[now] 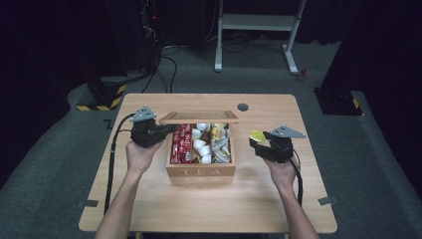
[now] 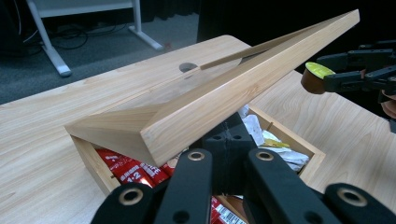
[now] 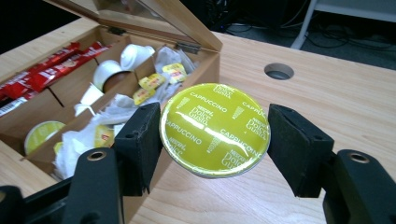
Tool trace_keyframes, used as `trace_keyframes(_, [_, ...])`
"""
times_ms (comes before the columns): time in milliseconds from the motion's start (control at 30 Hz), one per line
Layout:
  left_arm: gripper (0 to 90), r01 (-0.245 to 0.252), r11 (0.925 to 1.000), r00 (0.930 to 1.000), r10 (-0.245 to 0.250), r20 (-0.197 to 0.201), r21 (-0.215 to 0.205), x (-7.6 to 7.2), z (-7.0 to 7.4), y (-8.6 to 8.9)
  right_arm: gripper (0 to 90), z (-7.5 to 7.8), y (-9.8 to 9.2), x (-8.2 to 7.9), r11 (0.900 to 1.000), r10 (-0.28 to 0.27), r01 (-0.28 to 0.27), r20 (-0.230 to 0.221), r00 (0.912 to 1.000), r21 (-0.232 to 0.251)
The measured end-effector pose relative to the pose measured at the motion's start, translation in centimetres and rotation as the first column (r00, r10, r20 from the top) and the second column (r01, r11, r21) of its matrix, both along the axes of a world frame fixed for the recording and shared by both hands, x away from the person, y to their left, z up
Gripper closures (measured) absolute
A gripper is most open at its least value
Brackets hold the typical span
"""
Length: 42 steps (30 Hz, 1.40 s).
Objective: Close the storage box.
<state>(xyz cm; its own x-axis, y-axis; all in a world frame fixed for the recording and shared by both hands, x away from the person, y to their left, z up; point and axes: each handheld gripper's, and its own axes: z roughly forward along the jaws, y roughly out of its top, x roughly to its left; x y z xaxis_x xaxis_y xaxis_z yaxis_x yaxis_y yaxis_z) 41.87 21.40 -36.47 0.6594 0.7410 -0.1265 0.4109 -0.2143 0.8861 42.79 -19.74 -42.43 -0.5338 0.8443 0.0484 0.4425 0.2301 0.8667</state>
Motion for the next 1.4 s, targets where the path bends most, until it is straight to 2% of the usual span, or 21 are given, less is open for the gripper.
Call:
trace_keyframes(233, [90.0,0.0,1.0,1.0,0.0,0.006,0.009,-0.3,-0.1,-0.1,37.3,-1.1,-1.0,0.4,0.999,-0.035,0.035,-0.033,0.9989,-0.005])
trace_keyframes(500, [90.0,0.006,1.0,0.9999,-0.006,0.013,-0.002,-0.6,-0.4,0.0,37.4,-2.3,-2.0,0.9,0.996,-0.082,0.081,-0.068,0.9943,-0.025])
trace_keyframes(700, [90.0,0.005,1.0,0.9999,-0.005,0.015,0.002,-0.8,-0.5,-0.1,37.4,-3.2,-2.3,1.4,0.994,-0.1,0.096,-0.079,0.9919,-0.048])
trace_keyframes(867, [90.0,0.014,0.9999,0.9997,-0.014,0.021,-0.008,-0.8,-0.6,-0.2,37.4,-4.0,-2.7,1.7,0.993,-0.117,0.113,-0.096,0.9886,-0.044])
trace_keyframes(1000, [90.0,0.02,0.9998,0.9995,-0.02,0.025,0.001,-1.0,-0.8,-0.5,37.3,-4.7,-3.0,1.8,0.991,-0.125,0.121,-0.102,0.9868,-0.048])
trace_keyframes(1300, [90.0,0.024,0.9997,0.9993,-0.024,0.028,0.011,-1.2,-1.1,-0.6,37.3,-6.2,-2.2,2.6,0.99,-0.126,0.117,-0.122,0.9845,-0.079])
trace_keyframes(1400, [90.0,0.03,0.9995,0.9992,-0.03,0.026,0.003,-1.3,-1.3,-0.8,37.3,-6.8,-1.9,2.9,0.99,-0.124,0.113,-0.136,0.9829,-0.085])
